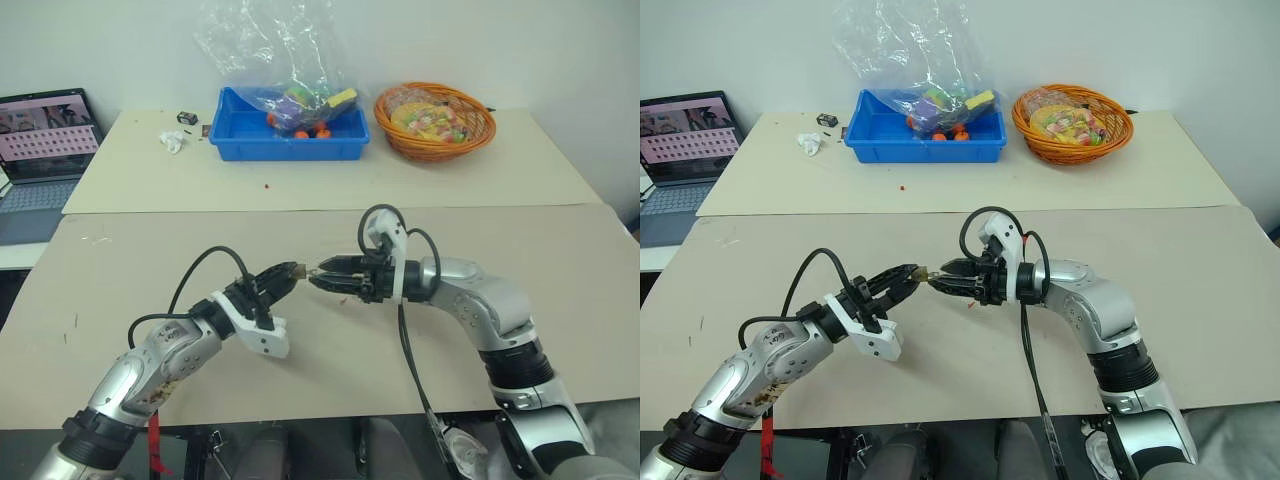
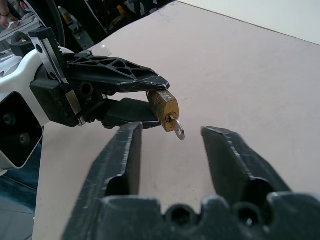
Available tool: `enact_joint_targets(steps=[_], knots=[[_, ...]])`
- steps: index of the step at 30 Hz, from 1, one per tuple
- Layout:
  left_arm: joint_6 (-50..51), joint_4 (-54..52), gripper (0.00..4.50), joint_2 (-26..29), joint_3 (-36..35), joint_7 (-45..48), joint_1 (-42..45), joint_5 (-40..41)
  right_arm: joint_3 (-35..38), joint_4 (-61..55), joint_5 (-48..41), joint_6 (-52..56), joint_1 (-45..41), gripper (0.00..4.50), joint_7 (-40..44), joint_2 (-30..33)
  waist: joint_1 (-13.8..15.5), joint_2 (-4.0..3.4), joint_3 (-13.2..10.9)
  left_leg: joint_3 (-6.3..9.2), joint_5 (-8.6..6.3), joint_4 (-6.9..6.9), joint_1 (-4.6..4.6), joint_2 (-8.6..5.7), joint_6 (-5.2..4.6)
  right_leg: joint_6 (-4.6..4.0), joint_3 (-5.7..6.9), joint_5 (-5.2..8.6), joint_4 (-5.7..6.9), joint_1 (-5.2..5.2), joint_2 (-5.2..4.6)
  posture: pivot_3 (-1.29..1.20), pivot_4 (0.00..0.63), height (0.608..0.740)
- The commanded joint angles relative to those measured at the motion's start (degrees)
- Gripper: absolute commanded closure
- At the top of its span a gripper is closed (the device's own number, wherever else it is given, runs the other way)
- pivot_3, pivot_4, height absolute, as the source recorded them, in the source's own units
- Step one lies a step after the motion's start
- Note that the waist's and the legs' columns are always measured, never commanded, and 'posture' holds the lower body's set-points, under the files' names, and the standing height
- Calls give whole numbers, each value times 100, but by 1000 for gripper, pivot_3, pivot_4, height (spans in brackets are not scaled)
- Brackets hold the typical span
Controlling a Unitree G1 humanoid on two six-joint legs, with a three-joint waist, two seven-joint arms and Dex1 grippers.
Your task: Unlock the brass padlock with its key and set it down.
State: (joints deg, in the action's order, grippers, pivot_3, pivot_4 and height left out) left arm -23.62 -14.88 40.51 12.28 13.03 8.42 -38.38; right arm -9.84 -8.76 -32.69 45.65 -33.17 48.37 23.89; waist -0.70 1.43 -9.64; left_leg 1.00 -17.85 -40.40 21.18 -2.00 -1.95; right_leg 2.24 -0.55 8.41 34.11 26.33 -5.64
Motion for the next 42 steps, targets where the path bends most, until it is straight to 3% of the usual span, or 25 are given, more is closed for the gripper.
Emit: enact_joint_targets(steps=[1, 3, 4, 14, 21, 26, 36, 42], knots=[[-66, -252, 3697, -21, -191, -17, -15, -11, 76, -122, -70, 20, -61, 3854, 39, -17, -1, 0, 0, 0, 0, 0, 0, 0, 0, 0, 0, 0, 0, 0, 0, 0, 150, 728], [-71, -265, 3697, -25, -203, -12, -24, -6, 59, -142, -78, 29, -68, 4433, 56, -12, -1, 0, 0, 0, 0, 0, 0, 0, 0, 0, 0, 0, 0, 0, 0, 0, 150, 728], [-76, -275, 3697, -25, -209, -6, -33, 0, 46, -166, -85, 39, -70, 4478, 57, -13, -4, 0, 0, 0, 0, 0, 0, 0, 0, 0, 0, 0, 0, 0, 0, 0, 150, 728], [-108, -294, 3697, -60, -259, 27, -73, 1, -13, -354, -218, 301, -113, 4478, -78, -163, -4, -1, 1, 0, 0, 0, -1, 0, 1, 0, 0, 0, 1, 0, 0, 0, 150, 728], [-116, -282, 3697, -140, -270, 71, -72, 2, 944, 428, -1179, 2615, -737, 4478, -1017, -848, -15, -5, 4, 2, 2, -1, -3, 3, 4, -4, -1, -2, 6, 0, 1, 0, 150, 728], [-134, -269, 3697, -199, -284, 119, -69, 12, 1506, 1180, -1261, 3606, -1105, 4478, -1518, -1132, -4, -7, 5, 4, 2, 0, 0, -2, 3, 1, 0, -5, 7, 1, -3, 0, 150, 728], [-127, -275, 3697, -263, -347, 187, -107, 35, 1320, 926, -1108, 3426, -1049, 4478, -1470, -1070, -20, -8, 5, 4, 2, 0, 0, -2, 3, 1, 0, -5, 9, 1, 1, 0, 150, 728], [-103, -302, 3697, -296, -376, 231, -136, 47, 981, 565, -896, 2804, -980, 2587, -1288, -792, -24, -8, 5, 3, 2, 0, 0, -3, 3, 2, 0, -5, 8, 1, 0, 0, 150, 728]])
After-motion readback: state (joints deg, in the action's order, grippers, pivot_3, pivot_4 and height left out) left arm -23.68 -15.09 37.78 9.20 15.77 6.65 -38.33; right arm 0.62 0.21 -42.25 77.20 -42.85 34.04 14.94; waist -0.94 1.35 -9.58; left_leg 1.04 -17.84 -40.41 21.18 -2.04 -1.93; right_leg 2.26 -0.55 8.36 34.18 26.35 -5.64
